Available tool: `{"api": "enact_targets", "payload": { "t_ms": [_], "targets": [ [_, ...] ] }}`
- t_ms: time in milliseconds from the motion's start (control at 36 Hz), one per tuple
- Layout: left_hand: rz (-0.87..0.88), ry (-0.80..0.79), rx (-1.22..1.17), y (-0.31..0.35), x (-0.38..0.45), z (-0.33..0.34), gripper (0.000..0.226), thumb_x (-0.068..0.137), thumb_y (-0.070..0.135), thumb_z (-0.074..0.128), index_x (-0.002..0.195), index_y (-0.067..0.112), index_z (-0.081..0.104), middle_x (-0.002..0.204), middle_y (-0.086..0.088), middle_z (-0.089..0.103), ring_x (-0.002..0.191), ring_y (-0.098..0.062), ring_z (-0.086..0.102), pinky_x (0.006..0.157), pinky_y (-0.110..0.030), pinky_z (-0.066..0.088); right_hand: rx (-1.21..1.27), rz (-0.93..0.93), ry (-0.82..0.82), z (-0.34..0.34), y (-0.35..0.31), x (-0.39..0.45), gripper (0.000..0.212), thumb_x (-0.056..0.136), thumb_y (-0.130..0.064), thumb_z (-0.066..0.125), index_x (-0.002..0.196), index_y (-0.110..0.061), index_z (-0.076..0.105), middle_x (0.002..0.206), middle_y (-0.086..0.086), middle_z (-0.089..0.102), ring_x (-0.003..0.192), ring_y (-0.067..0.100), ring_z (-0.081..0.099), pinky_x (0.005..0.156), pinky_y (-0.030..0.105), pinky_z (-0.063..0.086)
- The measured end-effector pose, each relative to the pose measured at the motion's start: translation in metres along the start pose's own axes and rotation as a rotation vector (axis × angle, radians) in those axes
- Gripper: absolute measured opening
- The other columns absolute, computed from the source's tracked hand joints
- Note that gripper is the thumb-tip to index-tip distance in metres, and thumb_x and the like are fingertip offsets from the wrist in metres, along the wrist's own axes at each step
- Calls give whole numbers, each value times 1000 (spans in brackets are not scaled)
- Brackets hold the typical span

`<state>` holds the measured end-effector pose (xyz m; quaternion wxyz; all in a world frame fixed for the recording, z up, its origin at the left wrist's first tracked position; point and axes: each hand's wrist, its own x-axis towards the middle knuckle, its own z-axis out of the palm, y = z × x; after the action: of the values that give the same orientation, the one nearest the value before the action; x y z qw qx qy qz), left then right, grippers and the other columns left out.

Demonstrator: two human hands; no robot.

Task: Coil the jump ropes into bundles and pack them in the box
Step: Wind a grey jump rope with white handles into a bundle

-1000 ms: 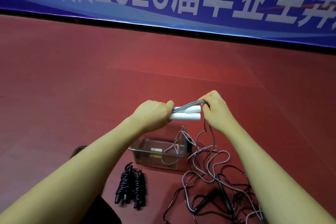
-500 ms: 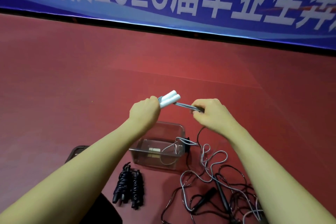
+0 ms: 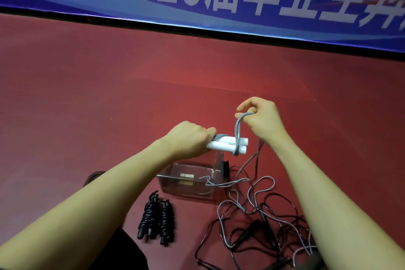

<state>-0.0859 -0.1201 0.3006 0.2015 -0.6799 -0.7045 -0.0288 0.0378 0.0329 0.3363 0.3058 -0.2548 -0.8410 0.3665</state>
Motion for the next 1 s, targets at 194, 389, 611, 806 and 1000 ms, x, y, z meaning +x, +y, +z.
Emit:
{"api": "enact_targets", "payload": {
  "t_ms": [194,389,611,806,1000],
  "targets": [
    [116,342,-34,0,3,-6,11,73,24,39,75,16,31,46,-1,48,30,-25,40,40,-16,13,36,51,-121,-4,11,0,23,77,-7,75,63,-18,61,49,2,39,50,12,30,51,26,26],
    [-249,360,-122,9,13,-20,15,88,22,49,84,8,44,58,-3,52,45,-31,54,42,-26,24,10,-5,-253,1,9,-10,12,76,-10,65,82,1,67,72,15,63,69,12,46,63,33,40],
    [-733,-23,-234,12,20,-8,10,99,18,38,94,11,37,99,-15,64,85,-38,60,60,-35,32,-41,56,-440,5,-9,-21,27,80,-15,72,59,-10,55,36,-10,40,36,7,35,41,18,31],
    [-692,-152,-57,3,7,4,18,100,14,34,105,5,48,104,-12,64,91,-36,62,62,-33,33,-299,-155,-414,-1,-21,-24,8,76,-9,59,72,-12,66,49,-8,49,49,13,41,54,26,35],
    [-468,-241,36,10,7,7,18,97,13,37,108,8,50,104,-9,64,88,-33,62,60,-32,32,-388,-478,-42,7,-16,-28,31,74,-12,49,93,-16,74,85,1,72,79,28,67,67,37,52]
  ]
}}
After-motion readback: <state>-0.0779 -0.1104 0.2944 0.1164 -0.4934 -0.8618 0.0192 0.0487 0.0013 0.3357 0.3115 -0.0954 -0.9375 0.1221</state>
